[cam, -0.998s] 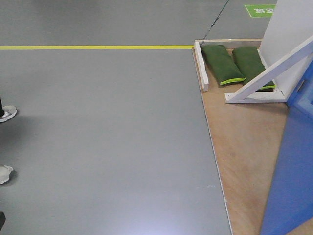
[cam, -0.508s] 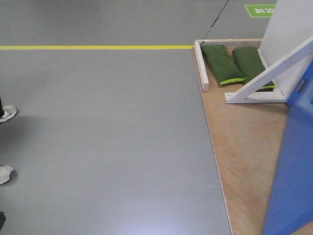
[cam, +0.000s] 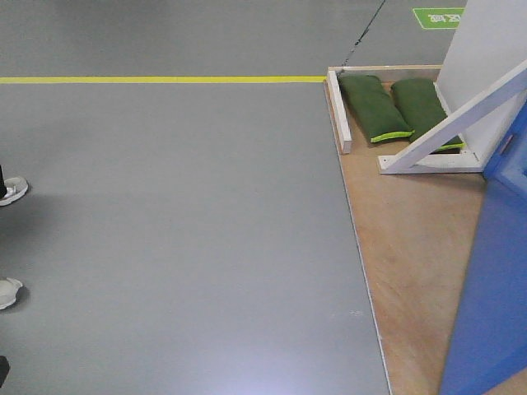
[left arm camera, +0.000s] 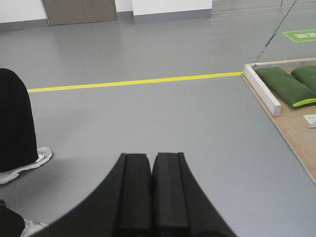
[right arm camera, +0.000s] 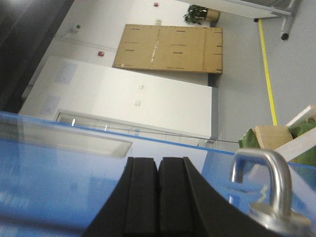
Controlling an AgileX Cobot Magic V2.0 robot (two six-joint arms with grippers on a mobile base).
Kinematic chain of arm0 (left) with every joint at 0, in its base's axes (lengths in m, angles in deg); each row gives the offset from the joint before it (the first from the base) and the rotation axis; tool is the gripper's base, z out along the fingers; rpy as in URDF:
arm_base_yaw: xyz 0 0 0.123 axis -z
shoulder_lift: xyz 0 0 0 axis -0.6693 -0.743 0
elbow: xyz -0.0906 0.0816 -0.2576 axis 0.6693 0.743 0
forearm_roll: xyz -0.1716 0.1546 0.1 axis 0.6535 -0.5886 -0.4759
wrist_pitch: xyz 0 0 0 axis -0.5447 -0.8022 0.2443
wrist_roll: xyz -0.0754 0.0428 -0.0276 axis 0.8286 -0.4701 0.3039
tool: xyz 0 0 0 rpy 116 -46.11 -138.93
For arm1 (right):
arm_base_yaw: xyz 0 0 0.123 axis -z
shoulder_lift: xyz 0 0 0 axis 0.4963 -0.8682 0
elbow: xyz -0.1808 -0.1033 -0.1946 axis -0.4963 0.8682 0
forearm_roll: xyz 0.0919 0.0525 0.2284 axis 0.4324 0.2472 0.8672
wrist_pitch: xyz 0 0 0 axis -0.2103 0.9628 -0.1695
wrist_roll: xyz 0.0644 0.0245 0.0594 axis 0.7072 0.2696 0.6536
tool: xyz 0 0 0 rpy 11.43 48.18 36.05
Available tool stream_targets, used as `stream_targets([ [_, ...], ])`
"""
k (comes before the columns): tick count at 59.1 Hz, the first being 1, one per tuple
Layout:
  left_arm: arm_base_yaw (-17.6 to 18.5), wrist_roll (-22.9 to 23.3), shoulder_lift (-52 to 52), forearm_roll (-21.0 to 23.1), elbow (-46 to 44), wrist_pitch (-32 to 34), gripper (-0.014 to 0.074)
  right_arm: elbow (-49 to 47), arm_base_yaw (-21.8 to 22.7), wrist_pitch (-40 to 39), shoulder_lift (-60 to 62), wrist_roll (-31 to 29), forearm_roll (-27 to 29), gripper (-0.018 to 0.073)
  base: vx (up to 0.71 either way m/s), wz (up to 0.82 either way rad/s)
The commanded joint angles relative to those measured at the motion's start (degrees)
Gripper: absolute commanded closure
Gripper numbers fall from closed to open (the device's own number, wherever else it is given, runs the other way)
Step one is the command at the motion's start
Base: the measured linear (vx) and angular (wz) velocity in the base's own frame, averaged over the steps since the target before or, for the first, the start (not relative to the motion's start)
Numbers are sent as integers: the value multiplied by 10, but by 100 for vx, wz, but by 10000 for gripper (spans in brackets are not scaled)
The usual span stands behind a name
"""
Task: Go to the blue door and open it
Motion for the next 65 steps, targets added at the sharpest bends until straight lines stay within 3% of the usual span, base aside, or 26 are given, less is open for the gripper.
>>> stream_targets([
  [1,-1,2,9,0,0,45,526,-50,4,-9,-44,-5,38,570,0,0],
  [17,-1,2,9,0,0,45,526,-141,4,57,-165,-5,70,570,0,0],
  [27,-1,2,9,0,0,45,526,-160,4,171,-185,-6,79,570,0,0],
  [28,-1,2,9,0,0,45,526,-160,4,275,-188,-6,86,570,0,0],
  [35,-1,2,9,0,0,45,526,-160,2,314,-188,-6,87,570,0,0],
  [52,-1,2,9,0,0,45,526,-160,-84,412,-188,-6,87,570,0,0],
  [65,-1,2,9,0,0,45,526,-167,-154,402,-186,-6,126,570,0,0],
])
